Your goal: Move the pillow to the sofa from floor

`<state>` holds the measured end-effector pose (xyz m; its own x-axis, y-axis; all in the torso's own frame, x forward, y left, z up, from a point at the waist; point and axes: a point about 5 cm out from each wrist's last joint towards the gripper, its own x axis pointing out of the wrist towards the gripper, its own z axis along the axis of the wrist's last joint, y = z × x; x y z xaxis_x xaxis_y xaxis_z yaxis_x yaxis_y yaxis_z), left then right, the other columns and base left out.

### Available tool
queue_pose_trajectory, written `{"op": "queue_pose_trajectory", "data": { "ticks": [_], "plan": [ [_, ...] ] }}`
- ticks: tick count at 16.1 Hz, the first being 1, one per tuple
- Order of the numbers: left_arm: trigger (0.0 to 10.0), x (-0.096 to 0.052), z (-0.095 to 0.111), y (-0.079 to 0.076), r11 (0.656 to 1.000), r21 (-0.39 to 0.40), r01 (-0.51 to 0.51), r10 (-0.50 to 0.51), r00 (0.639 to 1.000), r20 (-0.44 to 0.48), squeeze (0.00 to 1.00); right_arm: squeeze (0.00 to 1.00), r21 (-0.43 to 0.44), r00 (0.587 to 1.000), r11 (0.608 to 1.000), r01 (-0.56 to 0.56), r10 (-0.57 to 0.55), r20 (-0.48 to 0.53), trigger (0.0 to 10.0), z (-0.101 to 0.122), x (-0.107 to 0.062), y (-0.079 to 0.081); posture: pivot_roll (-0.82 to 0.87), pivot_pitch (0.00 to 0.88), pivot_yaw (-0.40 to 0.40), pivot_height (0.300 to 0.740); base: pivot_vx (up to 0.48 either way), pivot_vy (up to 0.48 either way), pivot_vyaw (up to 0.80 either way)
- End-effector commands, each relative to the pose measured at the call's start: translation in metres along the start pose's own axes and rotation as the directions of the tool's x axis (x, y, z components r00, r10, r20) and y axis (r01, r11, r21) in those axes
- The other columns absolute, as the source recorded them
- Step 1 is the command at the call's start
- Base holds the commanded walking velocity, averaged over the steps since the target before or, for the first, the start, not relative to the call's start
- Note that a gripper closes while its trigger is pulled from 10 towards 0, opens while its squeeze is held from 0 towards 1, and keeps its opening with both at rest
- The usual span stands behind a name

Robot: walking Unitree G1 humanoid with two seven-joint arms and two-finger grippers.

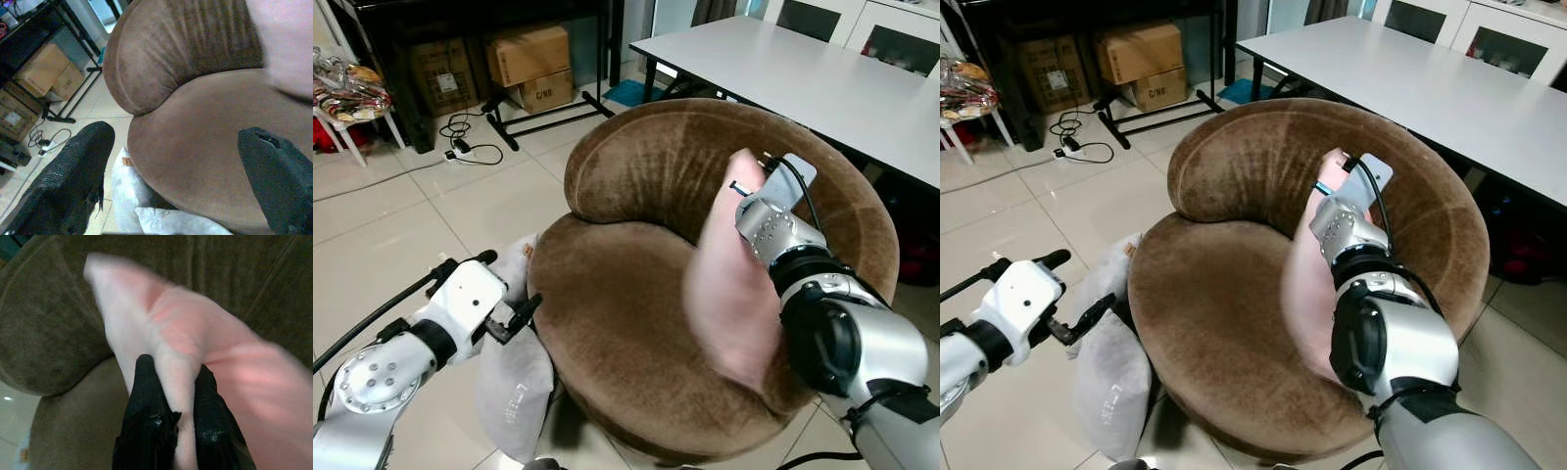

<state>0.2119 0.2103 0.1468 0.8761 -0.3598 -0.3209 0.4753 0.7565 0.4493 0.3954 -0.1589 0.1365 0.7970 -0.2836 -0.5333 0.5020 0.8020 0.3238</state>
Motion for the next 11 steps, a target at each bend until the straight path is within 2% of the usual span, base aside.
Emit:
{"op": "queue_pose_trajectory", "data": {
  "ticks": [1,3,4,7,9,11],
  "plan": [
    [10.0,-0.002,0.004,0.001,1.000,0.007,0.006,-0.006,1.000,0.007,0.00,0.00,0.036,0.999,0.999,-0.041,0.041,-0.002,10.0,0.002,0.001,0.000,0.10,0.000,-0.066,0.740,0.000,0.000,0.00],
    [10.0,-0.005,0.004,0.000,1.000,0.006,0.002,-0.002,1.000,0.005,0.00,0.00,0.046,0.994,0.994,-0.095,0.097,-0.046,10.0,-0.008,0.001,0.002,0.11,0.000,-0.070,0.740,0.000,0.000,0.00],
    [10.0,-0.007,0.004,0.000,1.000,0.007,0.003,-0.003,1.000,0.001,0.00,0.00,0.050,0.995,0.996,-0.068,0.071,-0.063,10.0,-0.010,0.002,0.001,0.12,0.000,-0.074,0.740,0.000,0.000,0.00],
    [10.0,-0.009,0.006,0.002,1.000,0.006,-0.016,0.016,1.000,0.001,0.00,0.00,0.081,0.995,0.993,-0.088,0.091,-0.037,10.0,0.002,-0.002,0.010,0.12,0.000,-0.082,0.740,0.000,0.000,0.00],
    [10.0,-0.009,0.008,0.001,1.000,0.008,-0.012,0.012,1.000,0.012,0.00,0.00,0.113,0.989,0.984,-0.139,0.144,-0.035,10.0,0.012,-0.007,0.024,0.12,0.000,-0.082,0.740,0.000,0.000,0.00],
    [10.0,-0.005,0.010,-0.001,1.000,0.009,0.004,-0.004,1.000,0.025,0.00,0.00,0.122,0.990,0.984,-0.131,0.135,-0.027,10.0,0.022,-0.010,0.029,0.10,0.000,-0.069,0.740,0.000,0.000,0.00]
  ]
}}
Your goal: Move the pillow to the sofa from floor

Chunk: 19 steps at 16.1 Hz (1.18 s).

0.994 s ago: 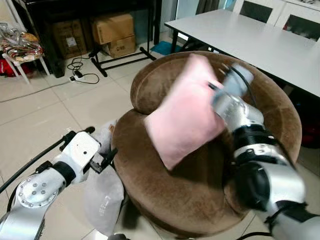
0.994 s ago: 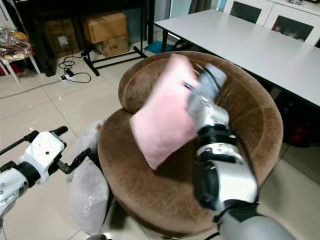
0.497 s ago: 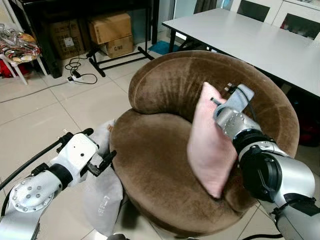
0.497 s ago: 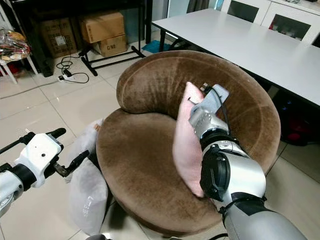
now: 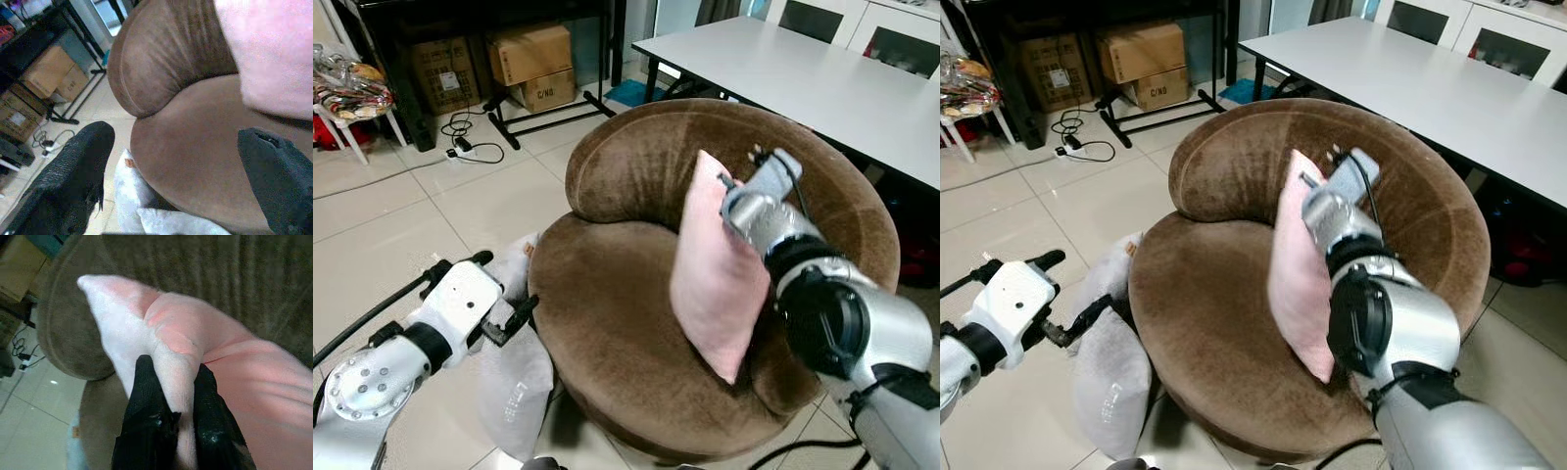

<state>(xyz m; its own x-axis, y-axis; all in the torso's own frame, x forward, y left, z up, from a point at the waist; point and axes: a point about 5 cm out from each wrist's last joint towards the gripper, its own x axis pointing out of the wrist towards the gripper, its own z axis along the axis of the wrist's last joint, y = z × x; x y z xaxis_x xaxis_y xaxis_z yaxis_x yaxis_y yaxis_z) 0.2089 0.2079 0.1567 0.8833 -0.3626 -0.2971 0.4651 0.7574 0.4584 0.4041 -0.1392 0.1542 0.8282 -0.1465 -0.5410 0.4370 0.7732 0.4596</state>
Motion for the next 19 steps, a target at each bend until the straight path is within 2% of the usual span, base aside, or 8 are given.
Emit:
{"op": "queue_pose_trajectory", "data": {
  "ticks": [1,9,12,13,14,16,17,19],
  "plan": [
    [10.0,0.002,0.002,-0.002,1.000,0.006,0.025,-0.025,1.000,0.006,0.00,0.00,0.042,0.999,0.999,-0.001,-0.001,0.045,10.0,0.019,-0.004,0.004,0.10,0.000,-0.069,0.740,0.000,0.000,0.00],
    [10.0,0.003,0.001,-0.004,0.999,0.006,0.043,-0.043,0.999,0.002,0.00,0.00,0.002,0.982,0.982,0.190,-0.190,0.004,10.0,-0.016,0.005,-0.024,0.11,0.000,-0.069,0.740,0.000,0.000,0.00],
    [10.0,0.002,0.003,-0.005,0.998,-0.021,0.062,-0.062,0.998,0.010,0.00,0.00,-0.021,0.982,0.982,0.190,-0.190,0.013,10.0,-0.023,0.006,-0.027,0.11,0.000,-0.069,0.740,0.000,0.000,0.00],
    [10.0,0.001,0.006,-0.005,0.995,-0.069,0.072,-0.069,0.997,0.036,0.00,0.08,-0.030,0.985,0.985,0.171,-0.170,0.020,10.0,-0.024,0.005,-0.023,0.12,0.000,-0.069,0.740,0.000,0.000,0.00],
    [10.0,0.000,0.009,-0.007,0.989,-0.118,0.093,-0.086,0.994,0.061,0.00,0.36,-0.038,0.986,0.985,0.167,-0.166,0.028,10.0,-0.023,0.005,-0.021,0.12,0.000,-0.069,0.740,0.000,0.000,0.00],
    [10.0,-0.004,0.015,-0.017,0.963,-0.178,0.204,-0.189,0.977,0.099,0.00,0.42,-0.044,0.986,0.985,0.166,-0.165,0.040,10.0,-0.021,0.004,-0.019,0.12,0.000,-0.068,0.740,0.000,0.000,0.00],
    [10.0,-0.005,0.016,-0.020,0.952,-0.193,0.236,-0.220,0.970,0.101,0.00,0.53,-0.042,0.986,0.985,0.166,-0.164,0.039,10.0,-0.021,0.004,-0.019,0.12,0.000,-0.068,0.740,0.000,0.000,0.00],
    [10.0,-0.008,0.014,-0.026,0.935,-0.208,0.286,-0.273,0.958,0.091,0.00,1.00,-0.034,0.982,0.982,0.186,-0.184,0.045,10.0,-0.019,0.004,-0.021,0.12,0.000,-0.067,0.740,0.000,0.000,0.00]
  ]
}}
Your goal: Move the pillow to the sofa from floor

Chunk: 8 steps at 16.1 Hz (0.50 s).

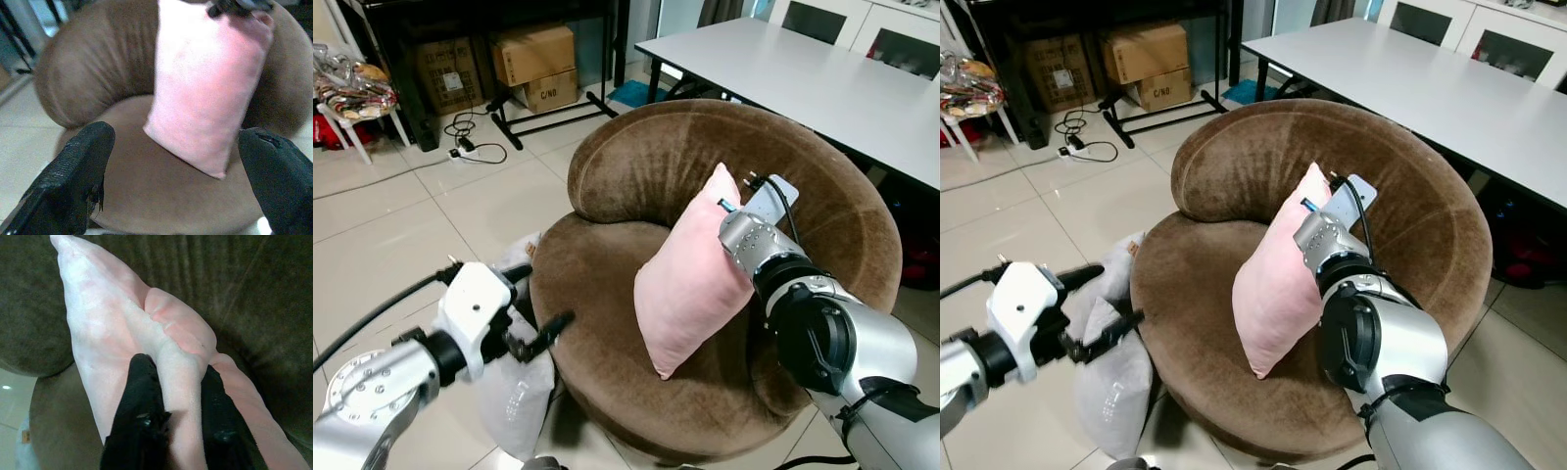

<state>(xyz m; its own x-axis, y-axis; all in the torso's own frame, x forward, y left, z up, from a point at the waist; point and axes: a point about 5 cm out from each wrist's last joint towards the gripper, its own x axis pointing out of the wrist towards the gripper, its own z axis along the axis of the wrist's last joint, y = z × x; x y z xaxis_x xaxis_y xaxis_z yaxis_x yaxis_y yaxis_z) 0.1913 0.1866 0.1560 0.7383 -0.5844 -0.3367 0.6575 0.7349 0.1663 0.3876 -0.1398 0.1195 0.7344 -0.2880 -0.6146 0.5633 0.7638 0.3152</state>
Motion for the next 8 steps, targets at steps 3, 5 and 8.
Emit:
{"op": "queue_pose_trajectory", "data": {
  "ticks": [3,5,8],
  "plan": [
    [10.0,-0.001,0.005,-0.002,0.999,0.002,0.040,-0.040,0.999,-0.003,0.00,1.00,0.033,0.997,0.999,0.000,-0.003,0.079,10.0,0.020,-0.002,0.002,0.12,0.000,-0.066,0.740,0.000,0.000,0.00],
    [10.0,0.001,0.007,0.002,0.999,0.005,0.033,-0.033,0.999,0.004,0.00,1.00,0.051,0.988,0.995,-0.081,0.073,0.133,10.0,0.034,-0.006,0.010,0.12,0.000,-0.062,0.740,0.000,0.000,0.00],
    [10.0,0.005,0.009,0.010,0.999,0.040,-0.016,0.016,1.000,0.017,0.00,1.00,-0.025,0.962,0.994,-0.106,0.109,0.250,10.0,0.061,-0.012,0.015,0.11,0.000,-0.058,0.740,0.000,0.000,0.00]
  ]
}}
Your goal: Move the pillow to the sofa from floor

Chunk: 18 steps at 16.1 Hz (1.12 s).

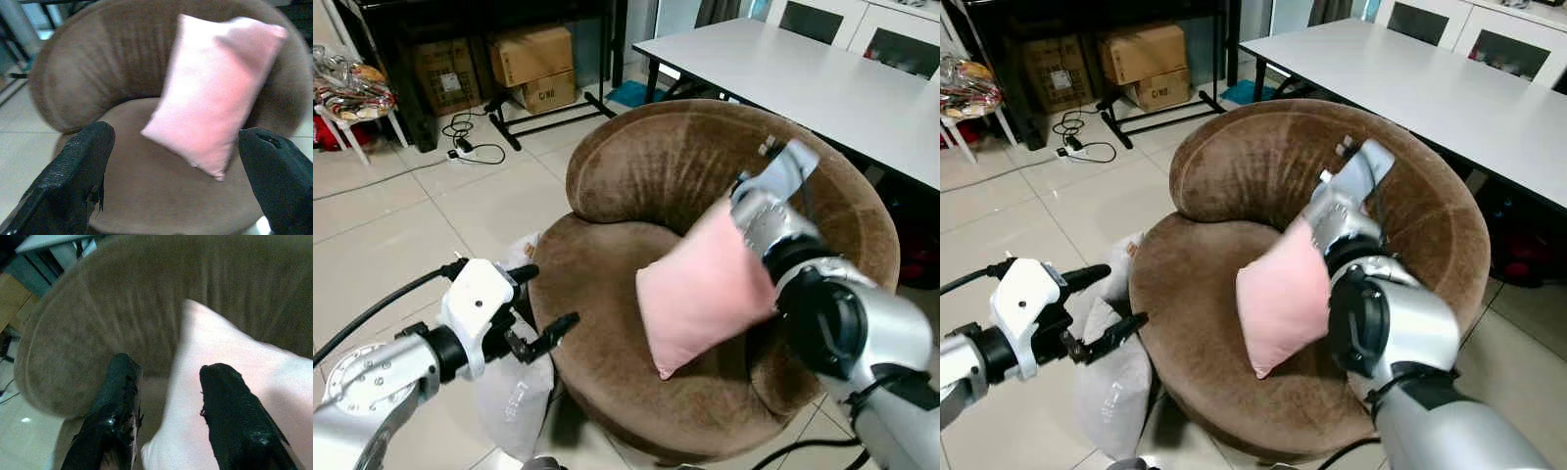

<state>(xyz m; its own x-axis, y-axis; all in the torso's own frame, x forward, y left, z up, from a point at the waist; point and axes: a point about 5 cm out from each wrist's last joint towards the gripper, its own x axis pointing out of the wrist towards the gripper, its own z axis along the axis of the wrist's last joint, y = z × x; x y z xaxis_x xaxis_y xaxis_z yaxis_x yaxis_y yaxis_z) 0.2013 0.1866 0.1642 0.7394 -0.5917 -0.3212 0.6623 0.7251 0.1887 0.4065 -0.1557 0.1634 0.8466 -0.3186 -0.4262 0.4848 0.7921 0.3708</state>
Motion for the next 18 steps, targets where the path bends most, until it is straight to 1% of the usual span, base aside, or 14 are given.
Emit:
{"op": "queue_pose_trajectory", "data": {
  "ticks": [1,2,3,4,5,6,8,10,11,12,13,14,16,18],
  "plan": [
    [10.0,0.002,0.001,0.007,0.998,0.032,-0.057,0.057,0.998,0.008,0.00,1.00,-0.038,0.997,0.999,-0.012,0.015,0.079,10.0,0.019,-0.001,0.004,0.11,0.000,-0.058,0.740,0.000,0.000,0.00],
    [10.0,0.005,0.002,0.013,0.993,0.051,-0.110,0.109,0.994,0.020,0.00,1.00,-0.062,0.993,0.998,-0.034,0.040,0.107,10.0,0.025,-0.002,0.006,0.11,0.000,-0.058,0.740,0.000,0.000,0.00],
    [10.0,0.008,0.004,0.020,0.981,0.074,-0.180,0.178,0.983,0.034,0.00,0.89,-0.095,0.984,0.991,-0.096,0.109,0.142,10.0,0.032,-0.003,0.011,0.11,0.000,-0.062,0.740,0.000,0.000,0.00],
    [10.0,0.009,0.004,0.023,0.974,0.071,-0.213,0.211,0.977,0.043,0.00,0.00,-0.141,0.975,0.981,-0.132,0.154,0.160,10.0,0.033,-0.004,0.014,0.11,0.000,-0.065,0.740,0.000,0.000,0.00],
    [10.0,0.010,0.004,0.028,0.957,0.054,-0.286,0.283,0.957,0.056,0.00,0.00,-0.228,0.949,0.952,-0.204,0.250,0.193,10.0,0.035,-0.005,0.018,0.10,0.000,-0.065,0.740,0.000,0.000,0.00],
    [10.0,0.009,0.001,0.032,0.928,0.022,-0.373,0.371,0.927,0.056,0.00,0.00,-0.285,0.893,0.897,-0.338,0.401,0.205,10.0,0.030,-0.007,0.018,0.09,0.000,-0.063,0.740,0.000,0.000,0.00],
    [10.0,0.010,-0.005,0.030,0.902,0.032,-0.431,0.430,0.902,0.045,0.00,0.00,-0.222,0.871,0.888,-0.402,0.446,0.207,10.0,0.021,-0.011,0.007,0.06,0.000,-0.057,0.740,0.000,0.000,0.00],
    [10.0,0.011,-0.008,0.028,0.874,0.051,-0.484,0.481,0.875,0.051,0.00,0.00,-0.216,0.858,0.874,-0.435,0.475,0.194,10.0,0.006,-0.028,-0.010,0.05,0.000,-0.059,0.740,0.000,0.000,0.00],
    [10.0,0.009,-0.008,0.028,0.852,0.036,-0.522,0.520,0.852,0.055,0.00,0.00,-0.285,0.851,0.851,-0.442,0.498,0.168,10.0,-0.006,-0.044,-0.021,0.04,0.000,-0.062,0.740,0.000,0.000,0.00],
    [10.0,0.006,-0.009,0.029,0.833,0.018,-0.553,0.552,0.832,0.056,0.00,0.00,-0.424,0.826,0.788,-0.447,0.545,0.144,10.0,-0.023,-0.063,-0.030,0.03,0.000,-0.075,0.740,0.000,0.000,0.00],
    [10.0,0.005,-0.012,0.030,0.823,0.023,-0.568,0.566,0.823,0.051,0.00,0.00,-0.497,0.806,0.737,-0.458,0.580,0.118,10.0,-0.034,-0.074,-0.035,0.04,0.000,-0.083,0.740,0.000,0.000,0.00],
    [10.0,0.003,-0.014,0.030,0.814,0.023,-0.580,0.579,0.814,0.050,0.00,0.00,-0.505,0.811,0.732,-0.457,0.576,0.101,10.0,-0.041,-0.080,-0.039,0.04,0.000,-0.090,0.740,0.000,0.000,0.00],
    [10.0,0.000,-0.016,0.031,0.794,0.010,-0.608,0.607,0.793,0.052,0.00,0.00,-0.481,0.849,0.759,-0.438,0.525,0.055,10.0,-0.057,-0.093,-0.050,0.04,0.000,-0.097,0.740,0.000,0.000,0.00],
    [10.0,0.000,-0.018,0.030,0.785,-0.001,-0.620,0.619,0.784,0.046,0.00,0.00,-0.468,0.869,0.776,-0.423,0.494,0.035,10.0,-0.058,-0.097,-0.055,0.04,0.000,-0.097,0.740,0.000,0.000,0.00]
  ]
}}
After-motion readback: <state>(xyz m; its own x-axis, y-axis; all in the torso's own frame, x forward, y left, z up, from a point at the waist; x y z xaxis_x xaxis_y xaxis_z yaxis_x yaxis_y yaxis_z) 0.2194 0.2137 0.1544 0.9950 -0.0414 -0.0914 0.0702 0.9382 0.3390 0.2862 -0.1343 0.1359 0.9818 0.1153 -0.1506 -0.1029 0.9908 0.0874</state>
